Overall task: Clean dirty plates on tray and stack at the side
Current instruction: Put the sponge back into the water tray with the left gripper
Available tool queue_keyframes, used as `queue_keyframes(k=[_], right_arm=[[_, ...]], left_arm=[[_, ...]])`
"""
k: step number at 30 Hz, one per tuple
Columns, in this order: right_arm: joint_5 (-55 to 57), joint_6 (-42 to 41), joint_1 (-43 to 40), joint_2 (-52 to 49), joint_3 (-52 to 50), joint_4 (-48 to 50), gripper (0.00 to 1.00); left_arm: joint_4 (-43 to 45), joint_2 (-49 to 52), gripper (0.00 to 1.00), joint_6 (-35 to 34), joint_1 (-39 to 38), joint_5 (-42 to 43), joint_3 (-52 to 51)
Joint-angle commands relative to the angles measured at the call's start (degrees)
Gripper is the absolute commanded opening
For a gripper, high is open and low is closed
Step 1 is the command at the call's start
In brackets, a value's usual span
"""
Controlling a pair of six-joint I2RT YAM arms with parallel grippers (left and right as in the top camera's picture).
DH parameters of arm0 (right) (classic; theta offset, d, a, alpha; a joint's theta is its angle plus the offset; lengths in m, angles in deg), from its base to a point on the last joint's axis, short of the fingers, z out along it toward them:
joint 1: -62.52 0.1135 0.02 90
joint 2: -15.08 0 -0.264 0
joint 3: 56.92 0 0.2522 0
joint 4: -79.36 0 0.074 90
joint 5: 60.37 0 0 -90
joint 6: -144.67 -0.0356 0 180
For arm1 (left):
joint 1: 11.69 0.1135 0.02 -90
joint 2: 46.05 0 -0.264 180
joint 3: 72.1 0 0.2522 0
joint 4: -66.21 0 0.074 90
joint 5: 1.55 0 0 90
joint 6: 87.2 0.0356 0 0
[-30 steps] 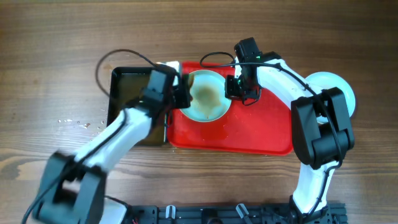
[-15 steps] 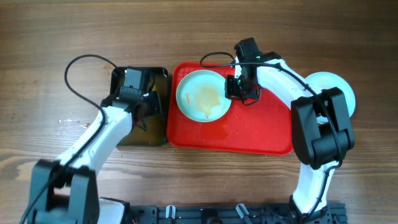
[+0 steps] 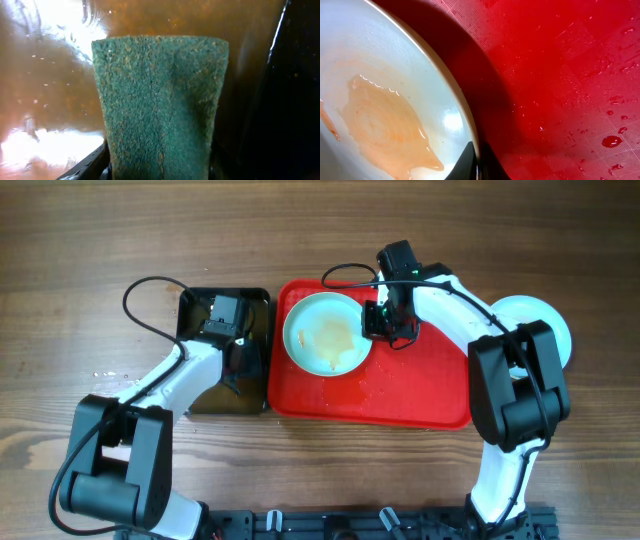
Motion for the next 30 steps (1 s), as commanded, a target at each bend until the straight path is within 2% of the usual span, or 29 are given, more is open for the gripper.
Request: queue_keyframes(k=[1,2,4,5,9,10,11,12,14,17,18,20,23,24,25,26,29,30], right_arm=[[3.17,0.33,-0.28,-1.22,-0.98,-0.83,0.04],[3.19,0.33,-0.28,-1.22,-0.98,-0.83,0.04],[3.19,0.35,-0.28,-1.22,-0.98,-0.83,0.04],[3.19,0.33,-0.28,-1.22,-0.98,-0.83,0.04],[3.19,0.35,-0.28,-1.22,-0.98,-0.96,0.04],[3.17,0.35,-0.28,-1.22,-0.98,-0.96,0.04],[3.19,0.35,-0.28,-1.22,-0.98,-0.96,0.04],[3.17,0.35,-0.28,-1.22,-0.98,-0.96,0.04],[3.19,0.33,-0.28,-1.22,-0.98,-0.90,0.04],[3.19,0.33,-0.31,-1.22,-0.98,-0.79,0.04],[3.19,0.35,-0.31,-1.22,-0.98,-0.83,0.04],[3.17,0.33,-0.28,-1.22,-0.98,-0.85,0.04],[3.19,0.33,-0.28,-1.22,-0.98,-0.85,0.04],[3.19,0.35,-0.31,-1.22,-0.98,-0.87,0.04],[3.19,0.35,-0.31,-1.22,-0.98,-0.90,0.04],[3.19,0.35,-0.28,-1.22,-0.98,-0.94,0.04],[3.17,0.31,-0.28,-1.22,-0.98,-0.90,0.04],[3.19,0.33,-0.28,-1.22,-0.98,-0.90,0.04]], left_arm=[[-1.20,0.55,0.46,-0.13,0.15,2.14,-1.90],[-1.31,0.55,0.36,-0.15,0.15,2.80,-2.27],[-1.51,0.55,0.09,-0.13,0.15,2.89,-2.49],[-1.49,0.55,0.04,-0.13,0.15,2.91,-2.47],[-0.92,0.44,0.04,0.13,0.17,1.84,-2.45],[-0.85,0.42,0.16,0.11,0.15,0.35,-2.38],[-0.92,0.42,0.40,0.11,0.17,-0.17,-2.29],[-1.14,0.42,0.49,0.11,0.15,-0.13,-2.29],[-2.62,0.42,0.53,0.07,0.15,-0.02,-2.29],[-3.87,0.42,0.43,0.07,0.15,2.56,-2.29],[-3.89,0.42,0.35,0.07,0.15,3.85,-2.29],[-3.96,0.42,0.04,0.07,0.15,4.66,-2.29],[-4.09,0.42,0.04,0.09,0.15,4.61,-2.29],[-3.89,0.42,0.05,0.11,0.31,3.89,-2.23],[-3.85,0.31,0.15,0.11,0.46,2.95,-2.01],[-3.91,0.28,0.35,0.11,0.50,1.01,-1.51],[-2.67,-0.24,0.59,0.11,0.55,-4.33,0.55],[-1.16,-0.33,0.62,0.11,0.55,-5.31,0.79]])
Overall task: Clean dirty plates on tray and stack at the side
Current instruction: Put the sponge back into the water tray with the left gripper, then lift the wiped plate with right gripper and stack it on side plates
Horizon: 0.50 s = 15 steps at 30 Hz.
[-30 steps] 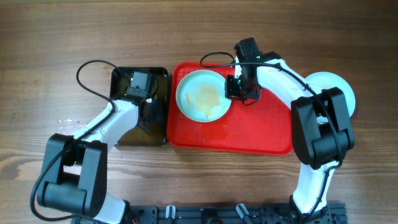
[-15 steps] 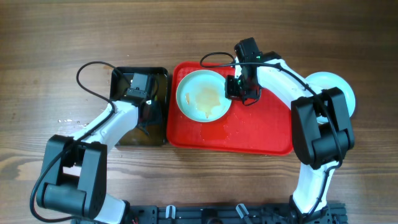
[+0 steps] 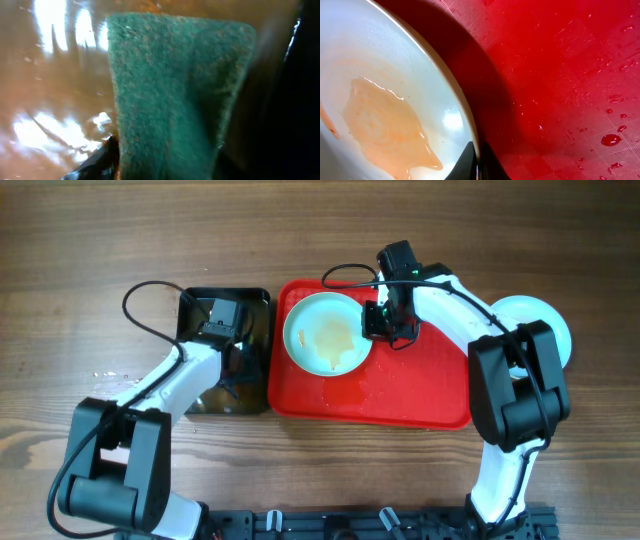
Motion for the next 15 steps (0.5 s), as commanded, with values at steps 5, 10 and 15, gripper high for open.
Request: queue_keyframes(k=[5,10,15], right_arm=[[3.15,0.33,-0.28,-1.22,-0.98,-0.72,0.04],[3.15,0.33,-0.28,-1.22,-0.98,-0.81,0.04],[3.15,0.33,-0.28,-1.22,-0.98,-0.79,0.04]], left_arm=[[8.55,0.50,0.58,-0.04,0.37,-1.27,0.92],[8.50,2.49,0.60,-0.09,0.35,-0.50,0.90],[8.66,3.93,0.11,-0.22,0.37,0.55,0.92]])
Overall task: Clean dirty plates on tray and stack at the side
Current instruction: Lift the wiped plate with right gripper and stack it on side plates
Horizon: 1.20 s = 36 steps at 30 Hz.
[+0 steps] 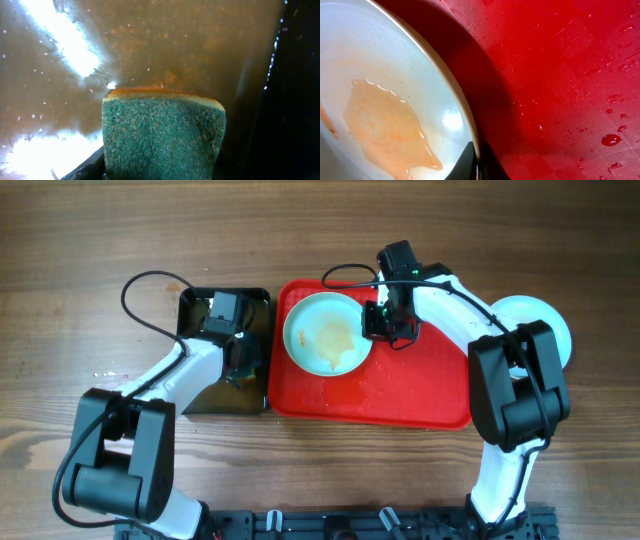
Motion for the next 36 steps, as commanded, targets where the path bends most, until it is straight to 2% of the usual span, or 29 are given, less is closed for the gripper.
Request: queue_keyframes(k=[1,4,5,6,8,12,15,25,31,36], right_arm=[[3.17,0.33,-0.28,-1.22,-0.98,-0.76,0.04],[3.21,0.33,-0.31,-1.22,-0.98,-0.70,0.04],[3.21,0.33,-0.31,-1.22,-0.98,-0.68,0.04],[3.21,0.33,-0.31,-1.22,-0.98,-0.63,0.04],[3.19,0.35,-0.28,-1.22,-0.98,-0.46,0.04],[3.23,2.23,-0.31,-0.66,-0.96,-0.70,0.04],[4.81,3.17,-0.31,2.75,-0.96,-0.76,0.04],[19.43,4.79,-0.28,14.78,-0.96,-6.16,0.04],[33.00,4.61,-0.22,22.95,-0.98,-12.48,0.04],[47.67,-4.39,1.05,25.03,-0.98,-17.46,0.04]], left_arm=[[0.66,1.66,0.04,-0.11,0.26,1.44,0.22],[1.51,0.72,0.04,0.11,0.26,1.38,0.35],[1.49,-0.07,0.29,0.11,0.26,1.38,0.37],[1.29,-1.25,0.48,0.09,0.26,1.40,0.37],[0.42,-3.78,0.56,0.07,0.26,1.42,0.37],[-4.37,-8.07,0.63,0.04,0.26,1.42,0.37],[-7.06,-7.98,0.78,0.02,0.26,1.44,0.35],[-7.78,-7.93,0.87,0.02,0.26,1.44,0.31],[-7.63,-7.93,0.91,0.02,0.26,1.42,0.31],[-7.56,-7.93,0.92,0.02,0.26,1.42,0.31]])
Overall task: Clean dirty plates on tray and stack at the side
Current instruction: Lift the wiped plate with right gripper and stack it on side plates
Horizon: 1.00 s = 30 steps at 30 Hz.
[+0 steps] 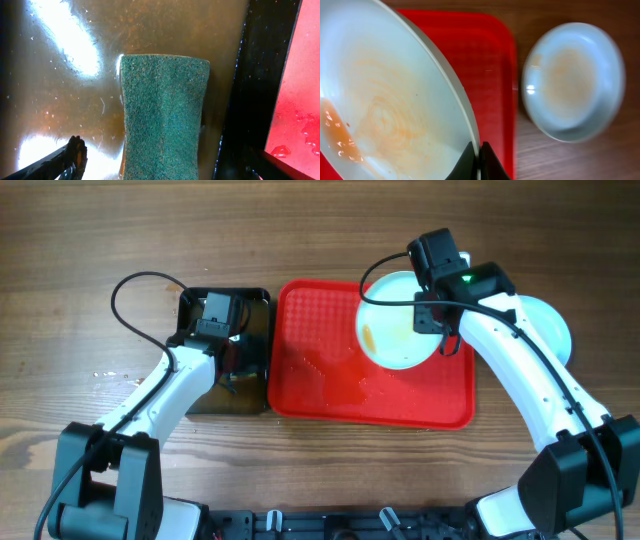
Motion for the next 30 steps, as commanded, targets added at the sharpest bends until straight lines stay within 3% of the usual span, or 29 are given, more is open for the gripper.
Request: queue_keyframes(k=[1,6,13,19,24,30], right_arm=[[12.28,-5.11,2.03,1.49,-0.20,-0.26,0.04],[23.65,-6.08,11.34,1.49,-0.20,0.96,0.04],[31.61,2.19,19.91,1.49,-0.20,4.55,0.04],[39.10,3.58,21.29,1.49,-0.20,6.43,0.04],[39.15,16.52,21.29,1.49,-0.20,13.33,0.04],[40.22,18.88,21.27,1.49,-0.20,16.70,0.04]], left_arm=[[0.20,-0.46,0.92,0.09,0.26,0.26,0.26],[0.20,-0.46,0.92,0.09,0.26,0.26,0.26],[0.17,-0.46,0.93,0.09,0.26,0.26,0.26],[0.20,-0.46,0.93,0.09,0.26,0.26,0.26],[0.37,-0.46,0.94,0.11,0.26,0.26,0.26],[0.42,-0.46,0.94,0.09,0.26,0.26,0.26]])
